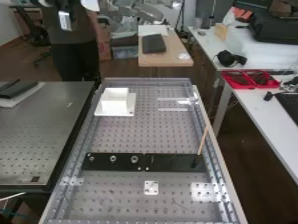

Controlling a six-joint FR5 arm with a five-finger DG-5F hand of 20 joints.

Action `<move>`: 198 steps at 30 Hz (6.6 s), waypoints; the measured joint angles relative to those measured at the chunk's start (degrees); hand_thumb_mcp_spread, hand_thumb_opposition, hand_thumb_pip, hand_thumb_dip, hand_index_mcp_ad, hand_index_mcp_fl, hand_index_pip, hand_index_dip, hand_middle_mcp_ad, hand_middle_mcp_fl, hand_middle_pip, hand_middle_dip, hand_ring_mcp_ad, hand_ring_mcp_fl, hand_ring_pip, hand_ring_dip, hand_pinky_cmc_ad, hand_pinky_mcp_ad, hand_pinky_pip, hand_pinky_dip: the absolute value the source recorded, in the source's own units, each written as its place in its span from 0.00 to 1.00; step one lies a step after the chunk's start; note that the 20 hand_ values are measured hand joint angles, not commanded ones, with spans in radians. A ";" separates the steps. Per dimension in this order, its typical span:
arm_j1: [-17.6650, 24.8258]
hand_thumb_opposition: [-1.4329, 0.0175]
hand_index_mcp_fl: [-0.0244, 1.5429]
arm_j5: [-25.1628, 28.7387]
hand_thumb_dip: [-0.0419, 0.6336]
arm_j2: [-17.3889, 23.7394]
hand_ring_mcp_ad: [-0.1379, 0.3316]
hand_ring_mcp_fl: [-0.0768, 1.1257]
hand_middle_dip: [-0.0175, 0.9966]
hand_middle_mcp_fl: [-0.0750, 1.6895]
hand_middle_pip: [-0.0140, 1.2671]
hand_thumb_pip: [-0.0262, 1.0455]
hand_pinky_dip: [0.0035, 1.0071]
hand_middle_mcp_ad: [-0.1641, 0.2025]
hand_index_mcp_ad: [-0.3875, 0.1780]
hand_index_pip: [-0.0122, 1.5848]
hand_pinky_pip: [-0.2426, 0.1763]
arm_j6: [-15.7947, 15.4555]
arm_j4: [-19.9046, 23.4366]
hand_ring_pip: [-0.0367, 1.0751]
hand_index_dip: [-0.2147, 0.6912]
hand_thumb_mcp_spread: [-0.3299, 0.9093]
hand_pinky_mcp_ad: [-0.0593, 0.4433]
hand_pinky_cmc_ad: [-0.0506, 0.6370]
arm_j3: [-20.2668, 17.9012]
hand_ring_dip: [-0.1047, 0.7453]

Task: Grab the smaller nut and place it in the white container

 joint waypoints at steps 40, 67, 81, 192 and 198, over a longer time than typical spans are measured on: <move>-7.18 0.46 0.05 -2.88 0.24 1.21 0.56 0.06 0.23 0.09 0.10 0.65 0.21 0.68 0.56 0.13 0.43 -4.60 10.74 0.12 0.50 0.47 0.74 0.62 -18.58 0.23; -10.11 0.43 0.02 -1.68 0.32 -0.85 0.56 0.06 0.23 0.09 0.11 0.74 0.19 0.67 0.52 0.78 0.43 -4.81 21.17 0.12 0.42 0.51 0.74 0.62 -28.59 0.23; -16.82 0.42 0.01 -12.52 0.34 -4.02 0.55 0.06 0.23 0.08 0.10 0.74 0.17 0.65 0.46 0.89 0.43 -8.88 28.77 0.12 0.53 0.55 0.74 0.62 -31.52 0.23; -24.11 0.42 0.01 -22.79 0.39 -19.05 0.53 0.06 0.23 0.08 0.11 0.72 0.18 0.65 0.45 0.98 0.51 -18.65 43.10 0.11 0.56 0.59 0.67 0.58 -33.37 0.24; -24.13 0.42 0.01 -23.11 0.39 -19.25 0.53 0.06 0.23 0.08 0.11 0.72 0.18 0.65 0.45 0.98 0.52 -18.78 43.02 0.11 0.56 0.59 0.67 0.58 -33.11 0.24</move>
